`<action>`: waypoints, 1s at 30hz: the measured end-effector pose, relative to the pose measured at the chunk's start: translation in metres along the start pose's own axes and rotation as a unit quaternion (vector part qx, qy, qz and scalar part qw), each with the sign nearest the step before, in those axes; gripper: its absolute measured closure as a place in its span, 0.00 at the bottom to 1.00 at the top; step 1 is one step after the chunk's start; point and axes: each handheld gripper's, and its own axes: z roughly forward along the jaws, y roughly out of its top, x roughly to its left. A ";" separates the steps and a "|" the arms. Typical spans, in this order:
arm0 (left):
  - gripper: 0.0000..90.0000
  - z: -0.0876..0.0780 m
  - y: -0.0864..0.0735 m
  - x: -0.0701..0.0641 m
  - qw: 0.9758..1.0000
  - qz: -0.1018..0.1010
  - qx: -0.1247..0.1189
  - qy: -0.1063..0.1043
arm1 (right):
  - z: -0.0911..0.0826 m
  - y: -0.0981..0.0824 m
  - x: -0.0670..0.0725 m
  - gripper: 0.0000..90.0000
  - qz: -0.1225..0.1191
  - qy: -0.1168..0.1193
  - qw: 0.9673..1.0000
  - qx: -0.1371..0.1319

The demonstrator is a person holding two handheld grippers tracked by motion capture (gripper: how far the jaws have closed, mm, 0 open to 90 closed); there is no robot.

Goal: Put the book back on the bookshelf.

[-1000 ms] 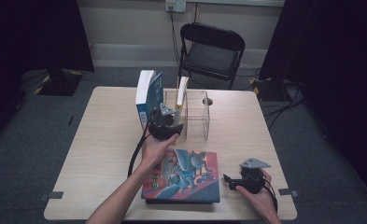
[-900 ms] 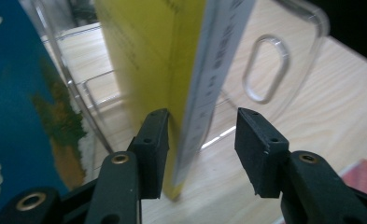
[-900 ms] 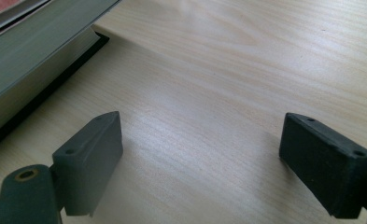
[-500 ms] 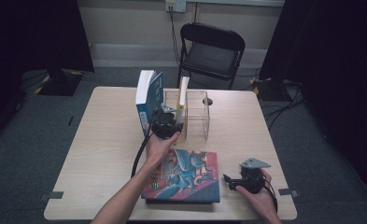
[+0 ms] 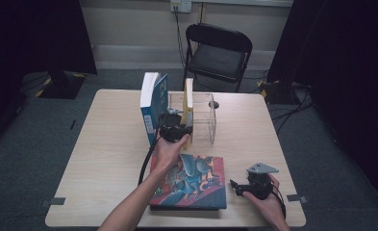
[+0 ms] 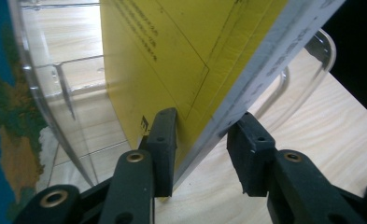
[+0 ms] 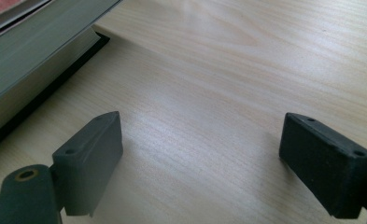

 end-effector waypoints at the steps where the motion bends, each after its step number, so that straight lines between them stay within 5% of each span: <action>1: 0.69 0.000 0.000 0.000 1.000 0.002 0.001 -0.002 | 0.000 0.000 0.000 0.15 0.000 0.000 1.000 0.000; 17: 0.56 -0.024 -0.009 0.002 0.998 0.047 -0.006 -0.031 | 0.000 0.000 0.000 0.15 0.000 0.000 1.000 0.000; 23: 0.68 -0.038 -0.019 0.013 0.998 0.065 -0.008 -0.014 | 0.000 0.000 0.000 0.15 0.001 0.000 1.000 0.000; 28: 0.73 -0.044 -0.033 0.026 0.998 0.057 0.000 -0.032 | -0.001 0.003 0.002 0.17 -0.001 0.003 1.000 0.011; 30: 0.70 -0.048 -0.040 0.029 0.997 0.072 0.006 -0.033 | -0.001 0.005 0.003 0.21 0.003 0.005 1.000 0.018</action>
